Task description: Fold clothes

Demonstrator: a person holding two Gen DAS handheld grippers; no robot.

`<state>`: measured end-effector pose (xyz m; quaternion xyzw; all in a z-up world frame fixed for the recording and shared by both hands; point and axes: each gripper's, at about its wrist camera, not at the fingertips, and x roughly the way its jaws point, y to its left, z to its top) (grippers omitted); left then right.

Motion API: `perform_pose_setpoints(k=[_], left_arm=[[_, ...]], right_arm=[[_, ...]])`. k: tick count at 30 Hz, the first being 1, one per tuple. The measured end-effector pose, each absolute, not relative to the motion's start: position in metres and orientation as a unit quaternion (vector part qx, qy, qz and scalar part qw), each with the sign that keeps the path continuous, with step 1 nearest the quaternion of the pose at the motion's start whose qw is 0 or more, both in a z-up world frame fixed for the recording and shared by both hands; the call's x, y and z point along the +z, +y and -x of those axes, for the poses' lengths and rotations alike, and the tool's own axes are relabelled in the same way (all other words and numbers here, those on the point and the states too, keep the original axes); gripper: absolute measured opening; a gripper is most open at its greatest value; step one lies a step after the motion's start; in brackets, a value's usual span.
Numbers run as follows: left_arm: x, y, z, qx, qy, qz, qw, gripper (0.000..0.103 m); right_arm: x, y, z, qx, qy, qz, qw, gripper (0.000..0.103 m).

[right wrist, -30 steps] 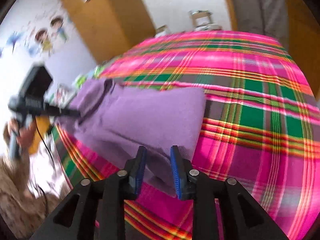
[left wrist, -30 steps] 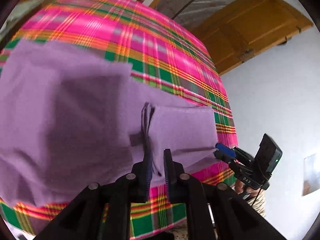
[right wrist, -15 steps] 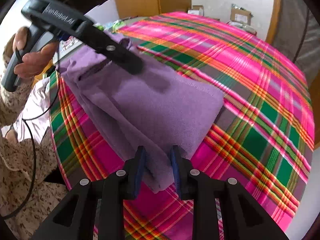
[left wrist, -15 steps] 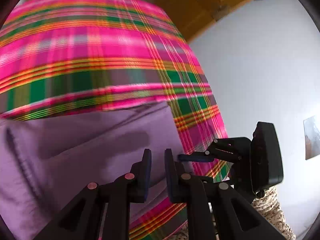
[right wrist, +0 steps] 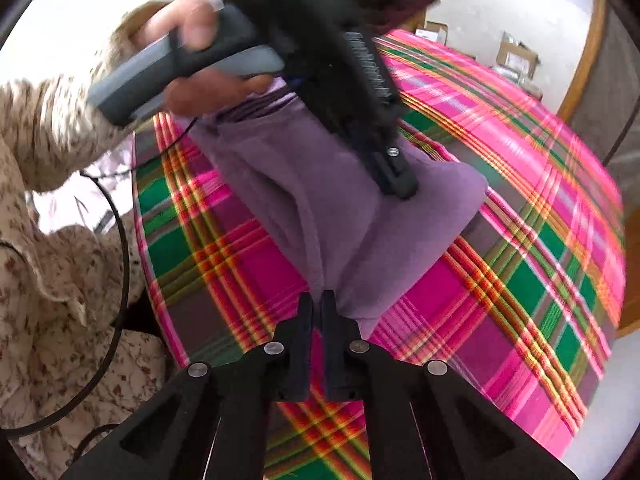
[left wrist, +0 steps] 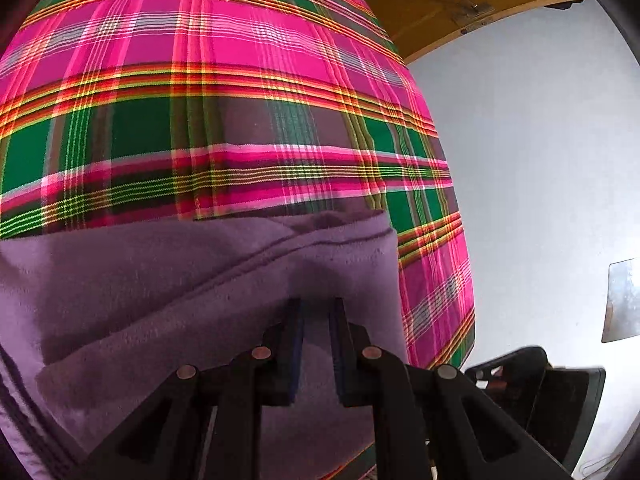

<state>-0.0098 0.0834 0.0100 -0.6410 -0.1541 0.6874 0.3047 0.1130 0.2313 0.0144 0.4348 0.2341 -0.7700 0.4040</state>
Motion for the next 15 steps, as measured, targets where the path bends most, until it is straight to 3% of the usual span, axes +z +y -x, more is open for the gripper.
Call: perform_pose_setpoints(k=[12, 15], left_arm=[[0.01, 0.081, 0.005, 0.695, -0.161, 0.634, 0.3, 0.013], [0.01, 0.079, 0.005, 0.694, -0.163, 0.634, 0.3, 0.013]], right_arm=[[0.017, 0.254, -0.129, -0.799, 0.21, -0.431, 0.364, 0.002], [0.022, 0.269, -0.117, -0.817, 0.179, -0.423, 0.349, 0.009]])
